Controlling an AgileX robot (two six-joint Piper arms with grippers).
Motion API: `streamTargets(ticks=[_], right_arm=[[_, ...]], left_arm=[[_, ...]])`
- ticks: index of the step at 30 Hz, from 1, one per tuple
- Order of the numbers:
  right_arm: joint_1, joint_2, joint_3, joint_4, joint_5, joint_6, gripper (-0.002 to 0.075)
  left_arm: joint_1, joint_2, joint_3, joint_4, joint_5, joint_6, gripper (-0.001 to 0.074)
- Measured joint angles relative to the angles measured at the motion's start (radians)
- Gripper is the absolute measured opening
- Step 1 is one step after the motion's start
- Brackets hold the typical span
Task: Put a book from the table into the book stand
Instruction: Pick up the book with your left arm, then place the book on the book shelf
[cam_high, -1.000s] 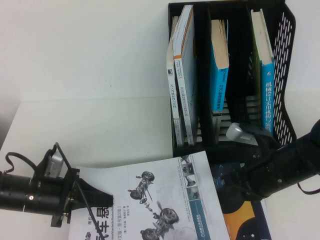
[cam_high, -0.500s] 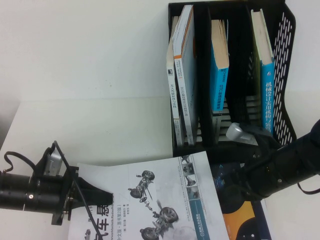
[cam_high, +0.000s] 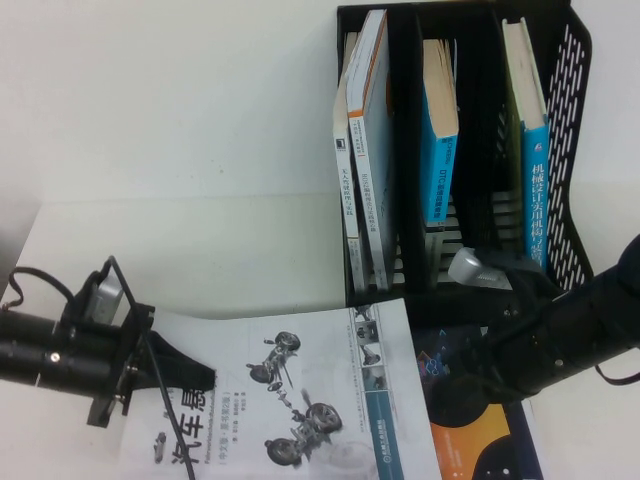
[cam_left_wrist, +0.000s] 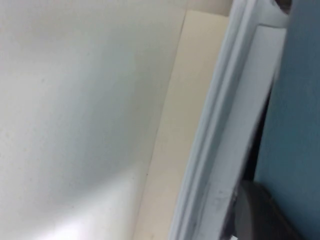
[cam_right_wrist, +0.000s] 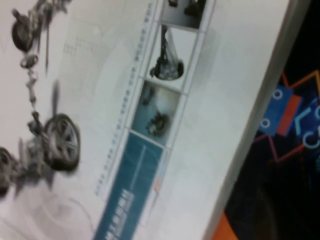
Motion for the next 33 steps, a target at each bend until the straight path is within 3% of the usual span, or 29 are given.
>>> streamTargets(ticks=[9, 18, 33], right_arm=[[-0.016, -0.131, 0.011, -0.129, -0.025, 0.0, 0.0006], [-0.041, -0.298, 0.011, -0.158, -0.025, 0.0, 0.0006], [-0.041, -0.437, 0.013, -0.235, -0.001, 0.073, 0.0006]], left_arm=[[-0.003, -0.087, -0.125, 0.134, 0.03, -0.215, 0.0118], [-0.017, -0.227, -0.193, 0.199, 0.052, -0.286, 0.0118], [-0.246, -0.381, -0.219, 0.186, -0.027, -0.405, 0.0117]])
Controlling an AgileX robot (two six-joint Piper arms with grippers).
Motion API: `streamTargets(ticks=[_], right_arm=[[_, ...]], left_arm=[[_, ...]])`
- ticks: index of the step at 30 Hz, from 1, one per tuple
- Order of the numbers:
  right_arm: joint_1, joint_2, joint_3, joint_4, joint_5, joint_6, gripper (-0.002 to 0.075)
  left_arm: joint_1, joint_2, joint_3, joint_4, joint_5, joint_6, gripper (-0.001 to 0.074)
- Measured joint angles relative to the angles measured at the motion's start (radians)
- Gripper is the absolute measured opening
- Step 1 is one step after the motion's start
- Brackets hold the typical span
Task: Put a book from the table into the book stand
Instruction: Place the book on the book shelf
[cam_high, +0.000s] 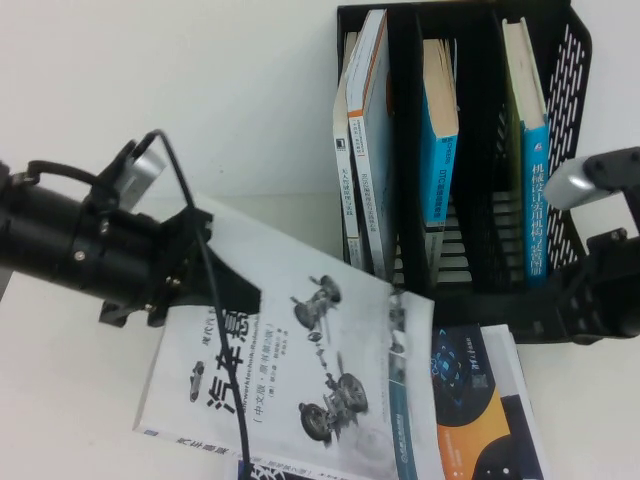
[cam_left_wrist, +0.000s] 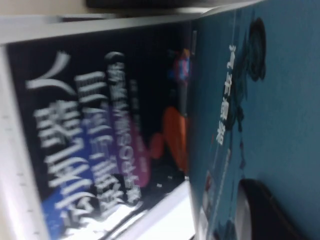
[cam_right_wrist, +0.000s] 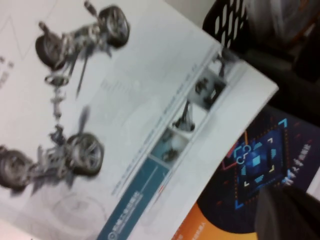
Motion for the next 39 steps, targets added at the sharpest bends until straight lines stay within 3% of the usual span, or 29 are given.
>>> streamTargets(ticks=[10, 14, 20, 25, 39], right_arm=[[0.0, -0.006, 0.004, 0.054, -0.159, -0.015, 0.0006], [0.0, -0.006, 0.006, 0.194, -0.279, -0.126, 0.0006], [0.0, 0.037, -0.021, 0.499, -0.354, -0.441, 0.0006], [0.0, 0.116, -0.086, 0.655, -0.32, -0.59, 0.0006], [0.0, 0.166, -0.12, 0.722, -0.675, -0.667, 0.0006]], left_arm=[[-0.097, -0.056, -0.278, 0.038, 0.033, -0.121, 0.0117], [-0.13, -0.061, -0.424, 0.09, 0.056, -0.184, 0.0117], [-0.147, -0.061, -0.563, 0.213, 0.088, -0.254, 0.0117], [-0.147, -0.061, -0.594, 0.253, 0.088, -0.278, 0.0117], [-0.22, -0.033, -0.6, 0.206, 0.072, -0.334, 0.0117]])
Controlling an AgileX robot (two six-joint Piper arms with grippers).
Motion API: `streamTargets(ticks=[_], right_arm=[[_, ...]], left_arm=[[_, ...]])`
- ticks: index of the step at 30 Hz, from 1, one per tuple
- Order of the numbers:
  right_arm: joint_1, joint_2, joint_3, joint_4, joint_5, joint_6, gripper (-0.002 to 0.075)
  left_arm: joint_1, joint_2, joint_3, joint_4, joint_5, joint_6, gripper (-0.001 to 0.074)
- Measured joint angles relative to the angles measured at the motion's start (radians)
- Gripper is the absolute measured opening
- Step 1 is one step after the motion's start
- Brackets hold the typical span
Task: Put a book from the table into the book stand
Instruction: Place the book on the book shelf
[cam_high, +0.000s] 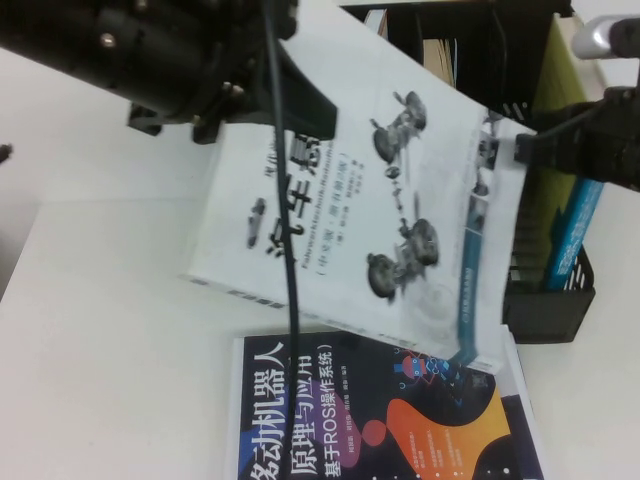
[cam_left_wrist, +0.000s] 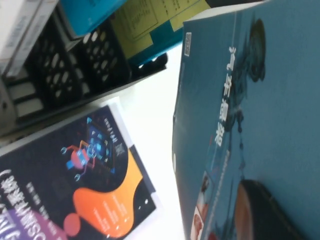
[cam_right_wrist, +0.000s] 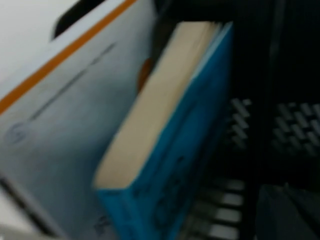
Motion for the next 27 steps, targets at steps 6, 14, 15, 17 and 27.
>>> streamTargets(ticks=[6, 14, 15, 17, 27], right_arm=[[0.0, -0.002, 0.0, 0.028, -0.146, -0.007, 0.0006], [0.0, -0.08, 0.0, 0.037, -0.198, -0.035, 0.0006], [0.0, -0.093, 0.0, 0.038, -0.202, -0.035, 0.0006], [0.0, -0.113, 0.0, 0.038, -0.202, -0.035, 0.0006], [0.0, -0.136, 0.0, 0.155, -0.176, -0.111, 0.0006]], left_arm=[[-0.05, 0.054, -0.017, 0.004, -0.079, -0.018, 0.0117], [-0.129, 0.199, -0.212, 0.245, -0.108, -0.157, 0.0117], [-0.137, 0.215, -0.241, 0.265, -0.108, -0.169, 0.0117], [-0.157, 0.259, -0.314, 0.292, -0.108, -0.197, 0.0117], [-0.261, 0.44, -0.605, 0.516, 0.002, -0.369, 0.0116]])
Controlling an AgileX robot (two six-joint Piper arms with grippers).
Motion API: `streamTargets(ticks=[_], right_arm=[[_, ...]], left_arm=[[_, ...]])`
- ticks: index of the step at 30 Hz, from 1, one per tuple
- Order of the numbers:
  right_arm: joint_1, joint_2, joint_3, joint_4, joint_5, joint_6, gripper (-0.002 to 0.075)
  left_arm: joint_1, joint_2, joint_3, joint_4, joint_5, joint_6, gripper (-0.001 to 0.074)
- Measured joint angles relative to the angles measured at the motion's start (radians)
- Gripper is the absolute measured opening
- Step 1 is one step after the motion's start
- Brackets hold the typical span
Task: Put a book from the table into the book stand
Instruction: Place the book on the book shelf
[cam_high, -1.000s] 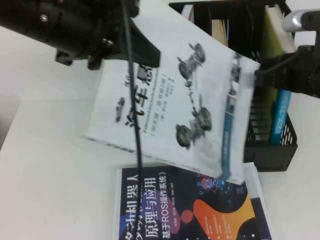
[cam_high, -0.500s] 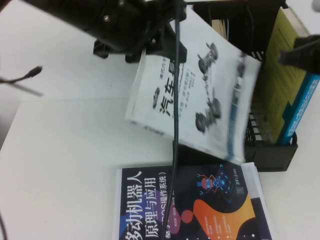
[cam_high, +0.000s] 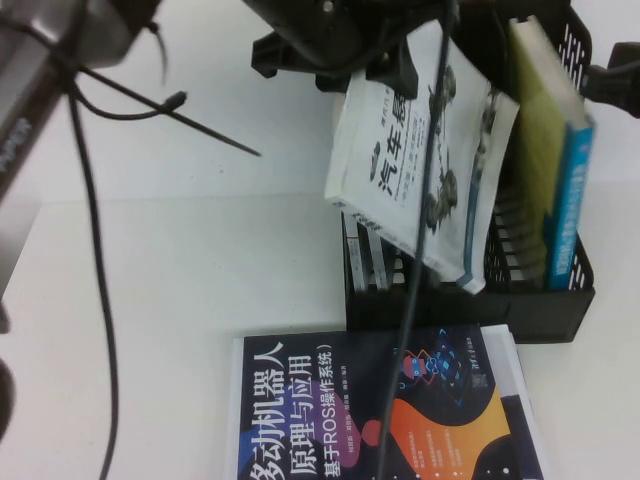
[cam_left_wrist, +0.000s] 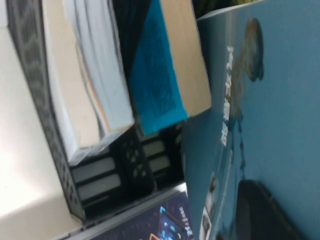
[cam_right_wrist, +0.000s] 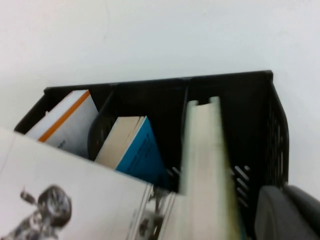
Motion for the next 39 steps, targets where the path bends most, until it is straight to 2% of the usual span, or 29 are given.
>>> streamTargets(ticks=[11, 29, 39], right_arm=[[0.0, 0.0, 0.0, 0.155, 0.0, -0.209, 0.0006], [0.0, -0.075, 0.0, 0.161, 0.014, -0.233, 0.0006], [-0.001, -0.095, 0.019, 0.161, 0.254, -0.189, 0.0006]], left_arm=[[-0.016, 0.021, -0.094, 0.134, 0.013, -0.103, 0.0115], [-0.036, 0.07, -0.115, 0.19, 0.013, -0.153, 0.0115], [-0.046, 0.11, -0.115, 0.218, 0.013, -0.16, 0.0115]])
